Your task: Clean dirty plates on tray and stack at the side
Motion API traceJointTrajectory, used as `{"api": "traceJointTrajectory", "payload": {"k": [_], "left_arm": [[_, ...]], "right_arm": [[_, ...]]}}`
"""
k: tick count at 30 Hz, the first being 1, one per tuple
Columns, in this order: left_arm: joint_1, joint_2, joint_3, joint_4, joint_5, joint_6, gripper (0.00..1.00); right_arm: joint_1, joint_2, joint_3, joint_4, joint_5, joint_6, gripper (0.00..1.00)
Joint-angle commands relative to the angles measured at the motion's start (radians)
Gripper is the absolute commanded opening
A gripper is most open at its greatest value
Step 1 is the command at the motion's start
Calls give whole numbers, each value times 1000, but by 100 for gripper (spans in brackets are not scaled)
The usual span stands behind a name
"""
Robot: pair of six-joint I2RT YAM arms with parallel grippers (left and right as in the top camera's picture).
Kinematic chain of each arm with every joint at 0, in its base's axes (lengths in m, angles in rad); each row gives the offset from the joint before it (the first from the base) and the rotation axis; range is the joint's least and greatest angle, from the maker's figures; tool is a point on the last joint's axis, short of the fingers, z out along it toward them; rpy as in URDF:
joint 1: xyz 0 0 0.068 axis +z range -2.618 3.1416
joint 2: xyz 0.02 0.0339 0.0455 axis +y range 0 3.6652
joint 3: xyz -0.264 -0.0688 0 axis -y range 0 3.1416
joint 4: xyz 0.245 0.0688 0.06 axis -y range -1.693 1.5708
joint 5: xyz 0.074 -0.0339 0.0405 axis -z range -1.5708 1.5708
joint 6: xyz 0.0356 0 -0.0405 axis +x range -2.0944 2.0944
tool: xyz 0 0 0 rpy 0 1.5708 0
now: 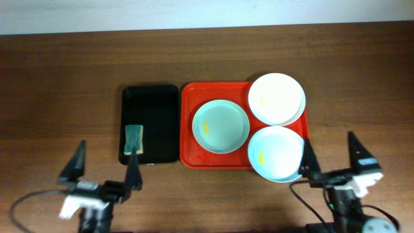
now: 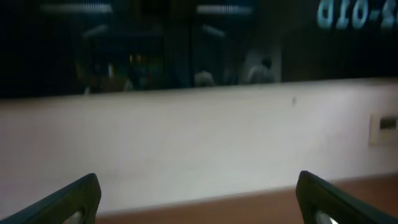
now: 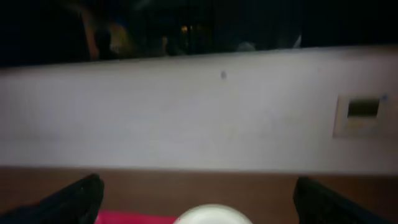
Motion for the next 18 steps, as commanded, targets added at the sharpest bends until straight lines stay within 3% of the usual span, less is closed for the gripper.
{"api": "traceJointTrajectory", "payload": {"k": [1, 10, 18], "left_arm": [[-3, 101, 212, -3, 9, -2, 99], [-4, 519, 743, -155, 10, 17, 99], [-3, 991, 1429, -594, 11, 32, 99]], "right_arm": [[6, 97, 175, -31, -10, 5, 98], [6, 553, 692, -279, -98, -22, 98], [6, 964, 1172, -635, -112, -21, 98]]}}
